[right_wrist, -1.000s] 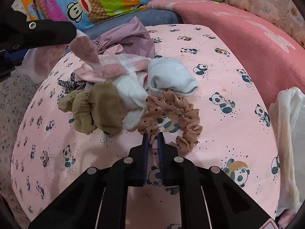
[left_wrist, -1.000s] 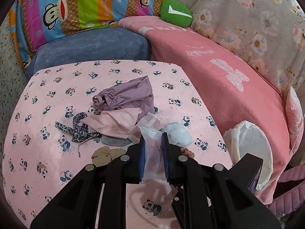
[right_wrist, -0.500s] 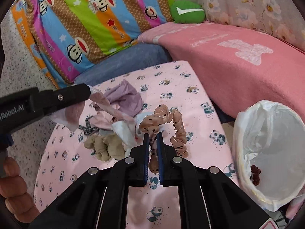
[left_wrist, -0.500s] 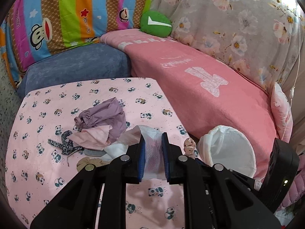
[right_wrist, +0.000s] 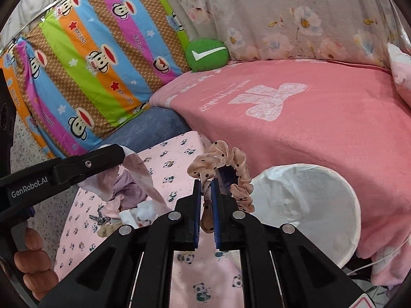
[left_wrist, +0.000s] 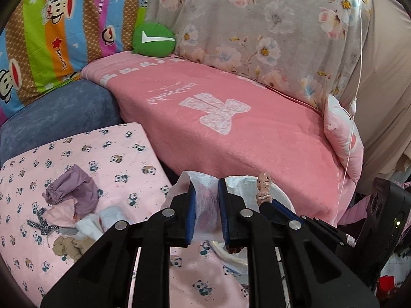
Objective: Collect trash
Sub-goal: 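Carry both items over the white bin and open both tools, then move both open tools back to the clothes pile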
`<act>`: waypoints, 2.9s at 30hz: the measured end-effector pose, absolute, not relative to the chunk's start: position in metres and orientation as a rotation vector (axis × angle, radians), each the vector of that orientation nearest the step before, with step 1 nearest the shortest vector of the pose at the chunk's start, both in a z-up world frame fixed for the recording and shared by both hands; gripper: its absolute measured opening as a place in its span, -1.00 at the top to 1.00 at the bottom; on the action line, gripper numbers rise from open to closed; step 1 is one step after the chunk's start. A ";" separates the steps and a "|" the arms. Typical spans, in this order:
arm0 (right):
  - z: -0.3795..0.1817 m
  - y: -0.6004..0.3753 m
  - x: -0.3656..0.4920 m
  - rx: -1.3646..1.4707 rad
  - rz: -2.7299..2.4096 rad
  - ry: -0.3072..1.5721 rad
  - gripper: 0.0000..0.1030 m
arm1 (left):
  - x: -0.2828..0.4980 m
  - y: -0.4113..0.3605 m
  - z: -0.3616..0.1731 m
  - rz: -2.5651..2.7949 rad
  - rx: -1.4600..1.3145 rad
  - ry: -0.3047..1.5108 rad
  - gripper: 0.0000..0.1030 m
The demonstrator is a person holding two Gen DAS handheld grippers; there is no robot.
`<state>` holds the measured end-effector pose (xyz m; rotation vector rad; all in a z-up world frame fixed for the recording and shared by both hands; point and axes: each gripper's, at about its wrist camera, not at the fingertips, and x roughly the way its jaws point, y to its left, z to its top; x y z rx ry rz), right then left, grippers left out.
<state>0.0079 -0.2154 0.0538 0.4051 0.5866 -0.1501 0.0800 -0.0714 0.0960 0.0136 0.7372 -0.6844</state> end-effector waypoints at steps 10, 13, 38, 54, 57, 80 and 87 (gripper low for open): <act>0.040 -0.271 -0.014 0.458 -0.248 0.595 0.81 | 0.068 -0.132 0.089 -0.781 0.072 0.768 0.66; 0.034 -0.281 -0.017 0.470 -0.266 0.599 0.72 | 0.068 -0.145 0.084 -0.787 0.080 0.794 0.64; 0.027 -0.255 -0.021 0.445 -0.256 0.611 0.17 | 0.068 -0.097 0.068 -0.591 0.058 0.760 -0.46; 0.029 -0.189 -0.002 0.373 -0.174 0.657 0.08 | 0.076 -0.019 0.051 -0.422 -0.018 0.791 -0.46; 0.029 -0.176 0.002 0.360 -0.160 0.668 0.06 | 0.078 -0.004 0.046 -0.398 -0.035 0.802 -0.46; -0.008 -0.087 0.081 0.294 -0.054 0.777 -0.27 | 0.118 0.125 -0.034 -0.169 -0.179 0.964 -0.73; -0.031 -0.067 0.127 0.285 -0.031 0.822 -0.27 | 0.134 0.141 -0.055 -0.169 -0.248 1.015 -0.73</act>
